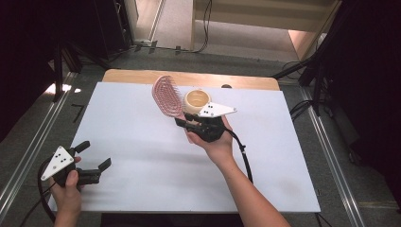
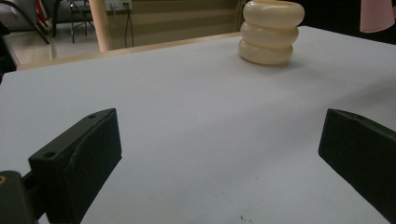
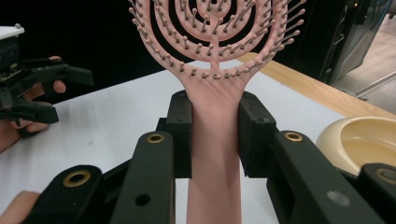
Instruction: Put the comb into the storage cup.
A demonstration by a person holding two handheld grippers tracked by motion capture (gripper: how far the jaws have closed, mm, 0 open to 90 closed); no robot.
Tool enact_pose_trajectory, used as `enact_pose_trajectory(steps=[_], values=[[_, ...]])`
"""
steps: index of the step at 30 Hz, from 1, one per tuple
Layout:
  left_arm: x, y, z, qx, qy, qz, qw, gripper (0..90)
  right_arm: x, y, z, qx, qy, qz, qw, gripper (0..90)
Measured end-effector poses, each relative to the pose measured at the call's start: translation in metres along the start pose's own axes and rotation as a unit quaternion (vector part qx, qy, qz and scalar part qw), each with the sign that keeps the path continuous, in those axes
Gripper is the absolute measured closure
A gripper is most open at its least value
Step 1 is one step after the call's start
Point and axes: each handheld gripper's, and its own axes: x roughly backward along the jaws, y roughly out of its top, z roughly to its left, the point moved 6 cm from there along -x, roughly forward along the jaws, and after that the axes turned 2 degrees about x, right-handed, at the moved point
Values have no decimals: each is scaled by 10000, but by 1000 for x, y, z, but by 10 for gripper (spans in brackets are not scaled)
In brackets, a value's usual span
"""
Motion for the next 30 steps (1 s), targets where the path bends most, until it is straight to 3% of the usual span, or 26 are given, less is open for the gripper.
enact_pose_trajectory(steps=[9,18,23,27,30], values=[[0,0,0,6,3,-3,10000,0,2,3,-7,-125,-115,-266,9995,678],[0,0,0,9,-2,-5,10000,0,4,5,-9,-56,-206,-442,9988,678],[2,2,1,91,-13,-92,9999,0,4,5,-8,-40,-219,-468,9987,678],[4,6,3,100,108,-120,9998,0,3,5,-8,-53,-210,-528,9984,678],[5,14,1,189,147,-303,9993,0,3,4,-9,-76,-211,-572,9981,678]])
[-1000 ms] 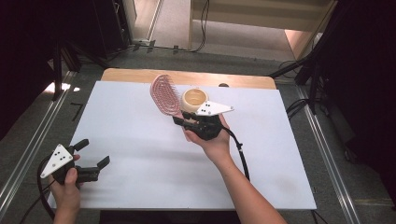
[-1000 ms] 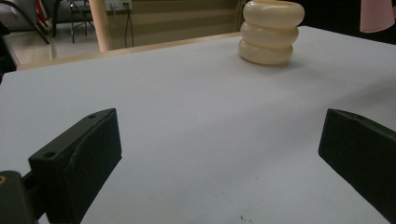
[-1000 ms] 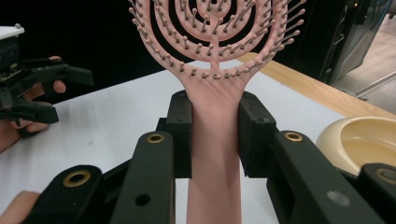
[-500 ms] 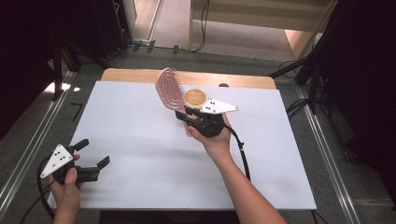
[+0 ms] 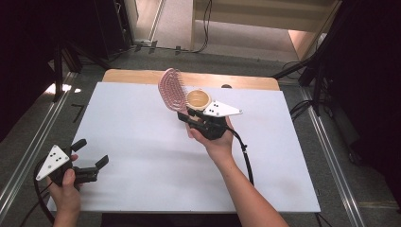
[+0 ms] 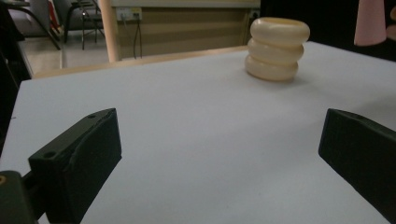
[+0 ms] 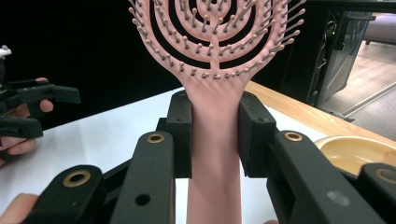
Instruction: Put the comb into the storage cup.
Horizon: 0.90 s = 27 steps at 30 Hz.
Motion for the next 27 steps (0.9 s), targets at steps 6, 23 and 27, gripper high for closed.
enact_pose_trajectory(steps=[6,23,27], values=[[-6,21,-14,-94,-145,-123,9998,0,2,0,-1,6,2,-52,10000,678],[-52,63,-55,-202,-1000,-109,9947,39,9,-5,-4,30,-71,-144,9999,678],[-63,74,-64,-166,-1125,-157,9934,39,11,-6,-4,31,-73,-173,9998,678]])
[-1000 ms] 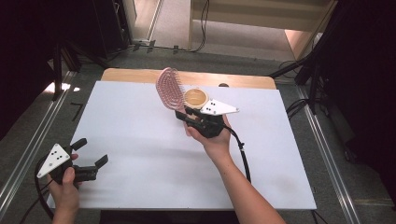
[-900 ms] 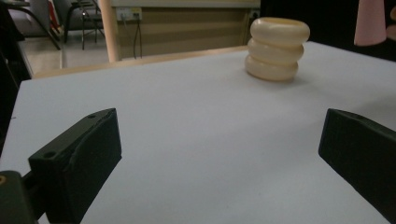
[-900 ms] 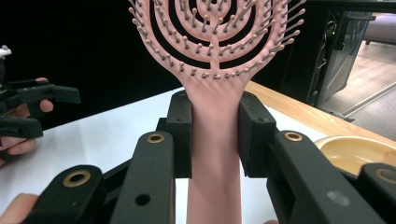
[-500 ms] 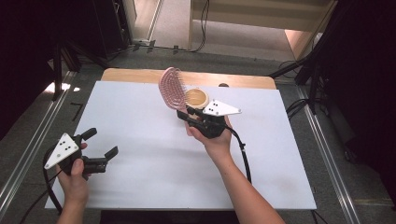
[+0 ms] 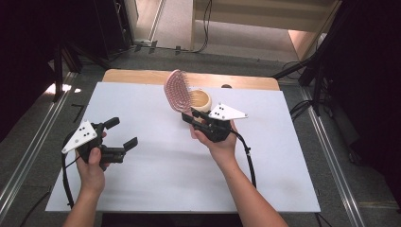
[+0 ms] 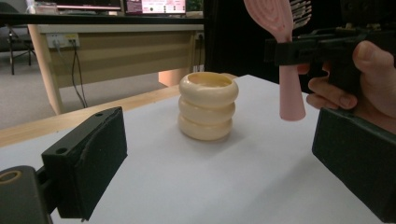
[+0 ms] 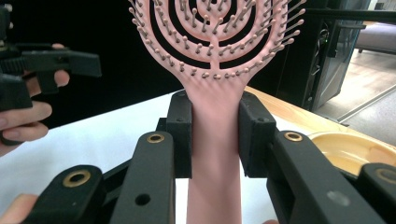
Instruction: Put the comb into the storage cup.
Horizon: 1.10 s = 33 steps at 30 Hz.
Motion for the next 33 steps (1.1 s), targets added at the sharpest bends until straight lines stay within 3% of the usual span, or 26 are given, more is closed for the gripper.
enact_pose_trajectory(steps=[15,20,25,27,29,33], values=[[-42,28,-24,179,-574,-115,9981,70,7,-7,3,92,16,-7,10000,678],[-53,38,-32,222,-669,-143,9974,101,7,-11,5,105,34,-6,9999,678],[-62,46,-38,390,-848,-163,9955,102,6,-15,7,120,49,21,9999,678],[-63,49,-39,439,-853,-210,9952,159,5,-16,9,118,63,13,9999,678],[-65,52,-41,500,-895,-234,9945,154,5,-17,10,138,70,21,9999,678],[-70,56,-45,537,-935,-152,9941,160,4,-17,11,173,84,-46,9998,678]])
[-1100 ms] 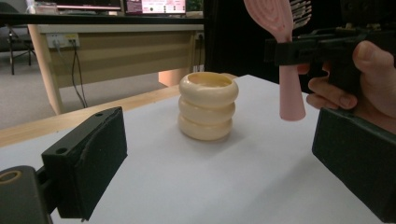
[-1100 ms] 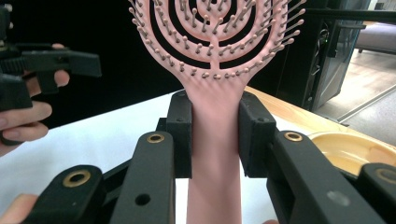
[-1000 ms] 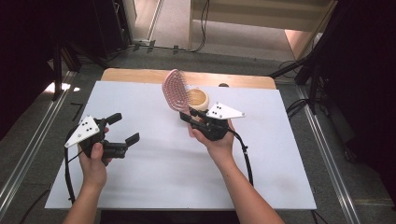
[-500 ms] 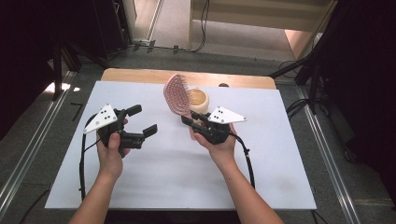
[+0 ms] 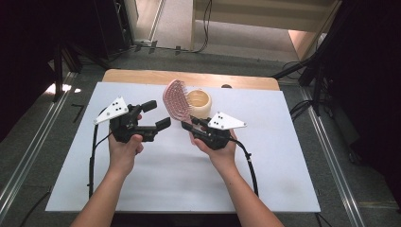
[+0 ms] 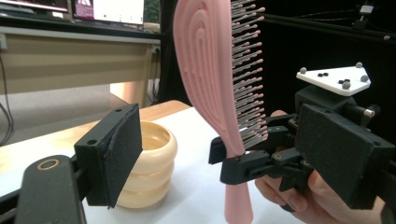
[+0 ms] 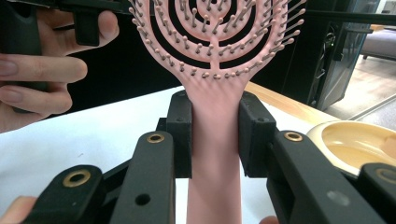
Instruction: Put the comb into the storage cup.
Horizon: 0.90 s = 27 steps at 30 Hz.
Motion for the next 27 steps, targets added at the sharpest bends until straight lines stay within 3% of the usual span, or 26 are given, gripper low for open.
enact_pose_trajectory(steps=[6,10,19,27], values=[[-5,5,-4,-13,25,2,10000,177,-3,-3,4,6,-6,5,10000,678],[-9,8,-5,-5,188,18,9998,235,-6,-6,7,-6,9,10,10000,678],[-20,14,-9,170,267,-5,9995,277,-11,-10,14,49,32,4,10000,678],[-27,15,-9,251,462,17,9986,331,-13,-12,21,103,47,19,9999,678]])
